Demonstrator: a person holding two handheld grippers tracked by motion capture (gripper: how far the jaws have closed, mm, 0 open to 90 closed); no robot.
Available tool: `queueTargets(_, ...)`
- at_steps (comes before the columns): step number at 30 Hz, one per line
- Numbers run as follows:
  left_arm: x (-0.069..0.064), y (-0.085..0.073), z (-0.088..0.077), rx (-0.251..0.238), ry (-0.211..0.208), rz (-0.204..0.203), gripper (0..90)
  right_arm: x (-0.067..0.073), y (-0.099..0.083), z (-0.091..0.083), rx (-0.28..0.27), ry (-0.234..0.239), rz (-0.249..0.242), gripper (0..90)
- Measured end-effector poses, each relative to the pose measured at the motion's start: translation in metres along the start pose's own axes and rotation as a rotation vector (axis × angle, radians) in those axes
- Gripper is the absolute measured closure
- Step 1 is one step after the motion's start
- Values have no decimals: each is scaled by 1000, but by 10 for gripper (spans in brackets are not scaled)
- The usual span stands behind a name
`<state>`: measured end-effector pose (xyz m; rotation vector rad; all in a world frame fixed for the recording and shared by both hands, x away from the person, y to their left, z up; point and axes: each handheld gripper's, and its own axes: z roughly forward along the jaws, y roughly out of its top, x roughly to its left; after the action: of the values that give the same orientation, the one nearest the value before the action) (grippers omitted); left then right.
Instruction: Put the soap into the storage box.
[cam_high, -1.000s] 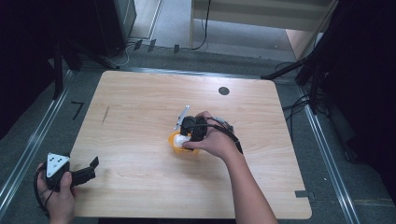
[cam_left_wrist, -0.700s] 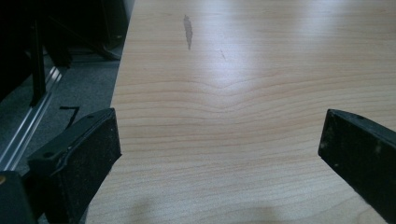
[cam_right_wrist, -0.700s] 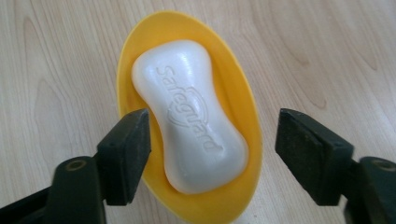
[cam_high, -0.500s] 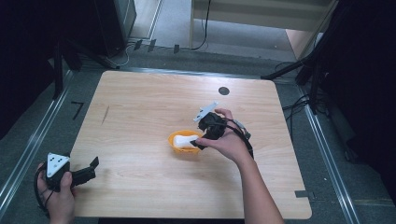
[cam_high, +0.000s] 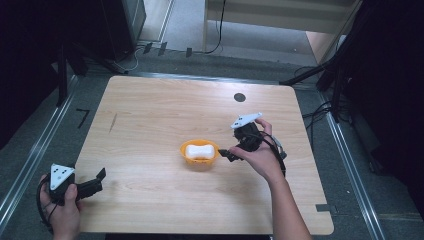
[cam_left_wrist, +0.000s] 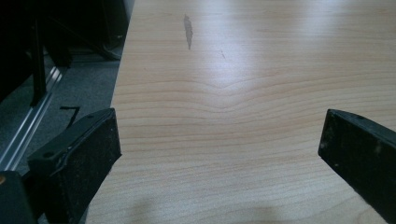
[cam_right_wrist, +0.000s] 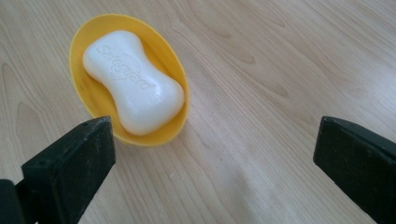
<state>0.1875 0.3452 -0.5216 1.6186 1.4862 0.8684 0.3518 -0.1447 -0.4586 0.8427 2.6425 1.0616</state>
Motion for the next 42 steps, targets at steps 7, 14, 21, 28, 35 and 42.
queueTargets(7, 0, 0, 0, 0, 0, -1, 0, -7, -17, -11, -21, -17, 55, 0)
queueTargets(14, 0, 0, 0, 0, 0, 1, 0, -12, -35, -22, -28, -28, 82, 0)
queueTargets(21, 0, 0, 0, -2, 1, 0, 0, -17, -52, -34, -44, -52, 110, 0)
queueTargets(28, 0, 0, 0, 0, 3, 5, 0, -20, -73, -46, -54, -73, 142, 0)
queueTargets(35, -1, 0, 0, 2, 8, 11, 0, -22, -91, -54, -71, -95, 166, 0)
queueTargets(42, -2, 0, 0, 1, 10, 13, 0, -23, -112, -64, -96, -107, 203, 0)
